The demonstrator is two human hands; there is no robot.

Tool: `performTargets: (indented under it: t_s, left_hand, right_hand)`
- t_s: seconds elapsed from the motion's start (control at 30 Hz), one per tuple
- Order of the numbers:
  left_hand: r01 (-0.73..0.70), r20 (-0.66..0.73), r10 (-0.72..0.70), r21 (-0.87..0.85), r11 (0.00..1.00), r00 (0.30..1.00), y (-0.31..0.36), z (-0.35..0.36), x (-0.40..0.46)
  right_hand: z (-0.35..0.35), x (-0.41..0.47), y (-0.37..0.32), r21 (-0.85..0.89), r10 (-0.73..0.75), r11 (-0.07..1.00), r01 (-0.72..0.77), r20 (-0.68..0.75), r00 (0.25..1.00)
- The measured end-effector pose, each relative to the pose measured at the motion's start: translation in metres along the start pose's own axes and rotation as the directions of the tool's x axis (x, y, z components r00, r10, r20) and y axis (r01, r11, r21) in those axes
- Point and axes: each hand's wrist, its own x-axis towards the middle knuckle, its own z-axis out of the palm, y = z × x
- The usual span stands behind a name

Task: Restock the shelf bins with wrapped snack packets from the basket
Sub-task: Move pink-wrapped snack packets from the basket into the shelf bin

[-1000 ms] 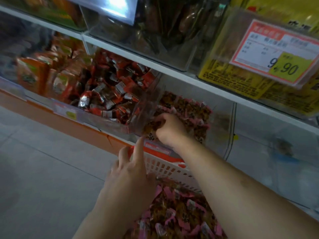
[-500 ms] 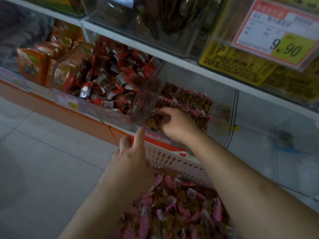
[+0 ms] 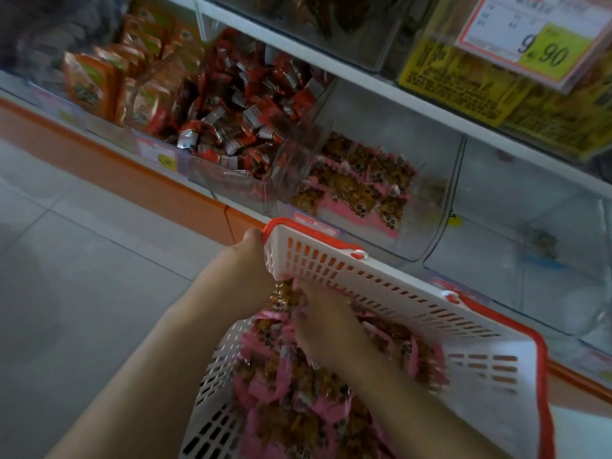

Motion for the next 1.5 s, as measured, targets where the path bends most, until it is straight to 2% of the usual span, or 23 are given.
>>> performTargets:
  t_s: [0.1, 0.2, 0.27, 0.37, 0.43, 0.57, 0.6, 0.67, 0.73, 0.77, 0.8, 0.83, 0.9, 0.97, 1.0, 1.1, 1.2, 1.3, 1.4, 1.47, 1.5]
  left_hand:
    - [-0.010, -0.022, 0.010, -0.001, 1.000, 1.000, 0.005, -0.003, -0.002]
    - [0.002, -0.019, -0.002, -0.032, 0.999, 1.000, 0.009, -0.003, -0.004]
    - [0.017, -0.014, -0.018, -0.041, 0.999, 1.000, 0.010, -0.003, -0.003]
    - [0.028, -0.008, -0.028, -0.042, 0.999, 1.000, 0.011, -0.006, -0.005]
    - [0.027, -0.004, -0.027, -0.036, 0.999, 1.000, 0.012, -0.007, -0.005]
    - [0.074, 0.005, -0.074, -0.023, 0.997, 0.997, 0.012, -0.007, -0.003]
    - [0.084, -0.021, -0.085, -0.023, 0.996, 0.996, 0.013, -0.007, -0.004]
    - [0.058, -0.175, -0.063, -0.030, 0.998, 0.983, 0.012, -0.010, -0.005]
    - [-0.061, -0.378, 0.034, -0.059, 0.996, 0.925, 0.014, -0.012, -0.008]
    - [-0.137, -0.427, 0.089, -0.082, 0.987, 0.900, 0.016, -0.013, -0.011]
    - [-0.183, -0.412, 0.118, -0.122, 0.976, 0.903, 0.019, -0.012, -0.012]
    - [-0.206, -0.338, 0.135, -0.184, 0.961, 0.931, 0.021, -0.008, -0.013]
    - [-0.205, -0.077, 0.190, -0.340, 0.918, 0.979, 0.025, 0.001, -0.015]
    - [-0.202, 0.083, 0.265, -0.445, 0.873, 0.961, 0.034, 0.011, -0.020]
    - [-0.227, 0.096, 0.308, -0.480, 0.848, 0.947, 0.040, 0.017, -0.022]
    - [-0.306, 0.002, 0.367, -0.547, 0.779, 0.930, 0.051, 0.028, -0.022]
    - [-0.304, -0.025, 0.352, -0.565, 0.767, 0.936, 0.055, 0.031, -0.021]
    - [-0.291, -0.031, 0.329, -0.550, 0.783, 0.944, 0.058, 0.038, -0.023]
    - [-0.321, -0.069, 0.334, -0.513, 0.796, 0.940, 0.062, 0.042, -0.024]
    - [-0.364, -0.177, 0.319, -0.392, 0.845, 0.931, 0.059, 0.038, -0.022]
    - [-0.376, -0.249, 0.314, -0.263, 0.888, 0.916, 0.054, 0.034, -0.019]
  right_hand:
    - [0.028, 0.031, -0.008, 0.018, 0.114, 0.993, -0.115, 0.046, 0.992]
    - [0.059, 0.058, -0.008, -0.014, 0.212, 0.977, -0.212, -0.017, 0.977]
    - [0.088, 0.077, 0.004, -0.133, 0.198, 0.970, -0.206, -0.070, 0.978]
    - [0.106, 0.088, 0.024, -0.197, 0.192, 0.957, -0.214, -0.129, 0.973]
    - [0.094, 0.081, 0.023, -0.139, 0.194, 0.966, -0.217, -0.168, 0.967]
    - [0.061, 0.051, 0.017, -0.056, 0.136, 0.989, -0.140, -0.068, 0.988]
    - [0.051, 0.040, 0.015, -0.001, 0.131, 0.991, -0.131, -0.045, 0.990]
    - [0.024, 0.013, 0.009, 0.169, 0.124, 0.979, -0.118, -0.026, 0.992]
    - [-0.010, -0.020, 0.004, 0.275, 0.096, 0.958, -0.078, -0.049, 0.994]
    - [-0.028, -0.037, 0.002, 0.313, 0.091, 0.948, -0.063, -0.076, 0.993]
    - [-0.045, -0.053, 0.000, 0.359, 0.084, 0.932, -0.039, -0.108, 0.991]
    - [-0.061, -0.066, -0.001, 0.412, 0.081, 0.911, -0.017, -0.138, 0.987]
    - [-0.082, -0.085, 0.003, 0.489, 0.079, 0.871, 0.040, -0.220, 0.972]
    - [-0.094, -0.093, 0.014, 0.517, 0.078, 0.852, 0.086, -0.287, 0.955]
    - [-0.099, -0.096, 0.019, 0.531, 0.073, 0.842, 0.101, -0.297, 0.952]
    - [-0.115, -0.098, 0.037, 0.599, 0.049, 0.789, 0.139, -0.286, 0.957]
    - [-0.127, -0.098, 0.048, 0.688, 0.044, 0.705, 0.176, -0.290, 0.956]
    - [-0.121, -0.095, 0.053, 0.652, 0.054, 0.744, 0.149, -0.281, 0.958]
    - [-0.114, -0.089, 0.055, 0.595, 0.129, 0.798, 0.099, -0.329, 0.936]
    - [-0.119, -0.083, 0.051, 0.586, 0.166, 0.806, 0.090, -0.369, 0.914]
    - [-0.123, -0.077, 0.046, 0.590, 0.174, 0.801, 0.099, -0.388, 0.905]
